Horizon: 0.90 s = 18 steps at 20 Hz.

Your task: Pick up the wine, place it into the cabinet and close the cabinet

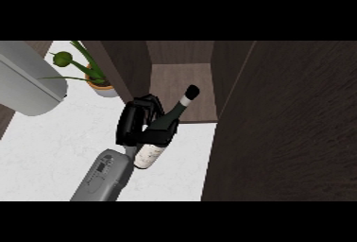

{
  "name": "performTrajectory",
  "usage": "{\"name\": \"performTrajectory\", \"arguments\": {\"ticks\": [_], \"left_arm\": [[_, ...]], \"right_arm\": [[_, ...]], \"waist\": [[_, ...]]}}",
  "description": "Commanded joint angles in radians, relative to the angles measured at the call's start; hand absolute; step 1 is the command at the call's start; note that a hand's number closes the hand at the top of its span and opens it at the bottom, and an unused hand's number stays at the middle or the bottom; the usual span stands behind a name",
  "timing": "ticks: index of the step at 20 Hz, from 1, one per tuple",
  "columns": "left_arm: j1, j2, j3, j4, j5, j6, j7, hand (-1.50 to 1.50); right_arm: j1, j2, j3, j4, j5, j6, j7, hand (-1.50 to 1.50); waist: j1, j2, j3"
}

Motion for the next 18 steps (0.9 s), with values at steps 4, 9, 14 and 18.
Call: {"name": "performTrajectory", "arguments": {"ticks": [4, 9, 14, 18], "left_arm": [[-0.179, -0.002, 0.022, 0.191, 0.054, 0.03, -0.018, 1.5], [-0.215, -0.002, -0.017, 0.266, 0.133, 0.043, -0.063, 1.5], [-0.362, -0.002, -0.011, 0.415, 0.213, 0.072, -0.102, 1.5], [-0.385, -0.002, -0.017, 0.507, 0.241, 0.101, -0.125, 1.5]], "right_arm": [[0.055, -0.01, -0.017, -0.193, -0.056, 0.021, 0.04, -1.5], [0.1, -0.022, 0.015, -0.225, -0.021, 0.013, 0.043, -1.5], [0.083, 0.011, -0.005, -0.165, -0.076, 0.041, -0.038, -1.5], [0.181, -0.017, 0.028, -0.185, -0.056, 0.057, -0.106, -1.5]], "waist": [[-0.007, 0.003, 0.0], [-0.014, 0.001, -0.001], [-0.026, 0.007, 0.0], [-0.038, 0.005, 0.001]]}}
